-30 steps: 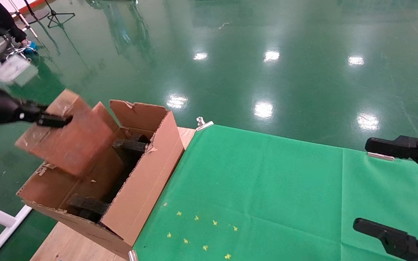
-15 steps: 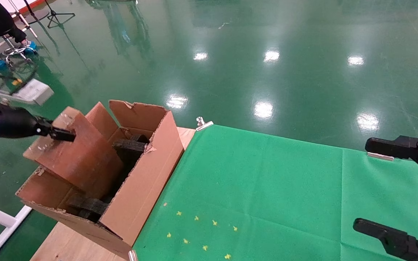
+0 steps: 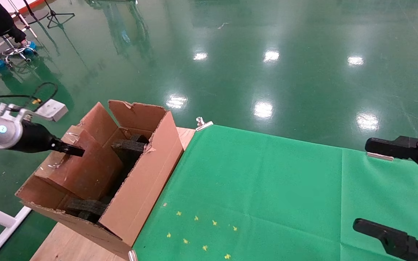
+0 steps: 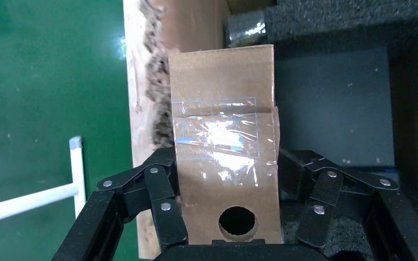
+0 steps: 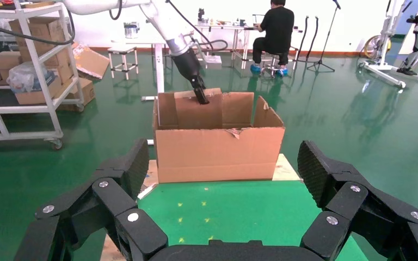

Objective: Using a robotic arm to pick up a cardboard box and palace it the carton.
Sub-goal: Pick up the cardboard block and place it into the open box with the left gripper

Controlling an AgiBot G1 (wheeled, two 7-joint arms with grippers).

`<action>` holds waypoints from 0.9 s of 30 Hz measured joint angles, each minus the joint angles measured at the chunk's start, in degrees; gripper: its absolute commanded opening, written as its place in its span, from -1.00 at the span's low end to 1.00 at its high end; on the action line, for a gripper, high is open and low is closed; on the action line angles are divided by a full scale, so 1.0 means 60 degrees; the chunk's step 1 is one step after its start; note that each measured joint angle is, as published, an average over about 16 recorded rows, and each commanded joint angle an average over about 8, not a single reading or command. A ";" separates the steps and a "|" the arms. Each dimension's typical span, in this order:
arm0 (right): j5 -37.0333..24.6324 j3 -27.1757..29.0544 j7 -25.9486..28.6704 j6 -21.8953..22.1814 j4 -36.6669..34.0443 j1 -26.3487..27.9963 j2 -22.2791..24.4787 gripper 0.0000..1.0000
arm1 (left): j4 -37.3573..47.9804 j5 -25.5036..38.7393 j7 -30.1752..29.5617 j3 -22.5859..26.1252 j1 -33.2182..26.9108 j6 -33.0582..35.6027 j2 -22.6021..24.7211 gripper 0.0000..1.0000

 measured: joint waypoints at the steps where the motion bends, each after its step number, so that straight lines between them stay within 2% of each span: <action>1: 0.0000 0.0000 0.0000 0.0000 0.0000 0.0000 0.0000 1.00 | 0.0099 0.0021 -0.0025 0.0013 0.0020 -0.0054 0.0066 -1.00; 9: 0.0000 0.0000 0.0000 0.0000 0.0000 0.0000 0.0000 1.00 | 0.0878 0.0071 -0.0069 0.0057 0.0172 -0.0388 0.0558 -1.00; 10: 0.0000 0.0000 0.0000 0.0000 0.0000 0.0000 0.0000 1.00 | 0.0971 0.0071 -0.0061 0.0058 0.0186 -0.0425 0.0611 -0.94; 11: 0.0001 0.0000 0.0000 0.0000 0.0000 0.0000 0.0000 1.00 | 0.1062 0.0069 -0.0052 0.0058 0.0200 -0.0463 0.0662 -0.76; 17: 0.0001 0.0000 -0.0001 0.0001 -0.0002 -0.0001 0.0001 1.00 | 0.1476 0.0052 0.0003 0.0051 0.0262 -0.0636 0.0880 0.74; 18: 0.0001 0.0000 -0.0001 0.0001 -0.0002 -0.0002 0.0001 1.00 | 0.1520 0.0048 0.0014 0.0049 0.0268 -0.0649 0.0900 0.93; 19: 0.0001 0.0000 -0.0001 0.0002 -0.0002 -0.0002 0.0001 1.00 | 0.1554 0.0043 0.0026 0.0047 0.0273 -0.0660 0.0917 1.00; 27: 0.0002 0.0000 -0.0001 0.0002 -0.0003 -0.0003 0.0002 1.00 | 0.1631 0.0029 0.0053 0.0039 0.0286 -0.0683 0.0948 1.00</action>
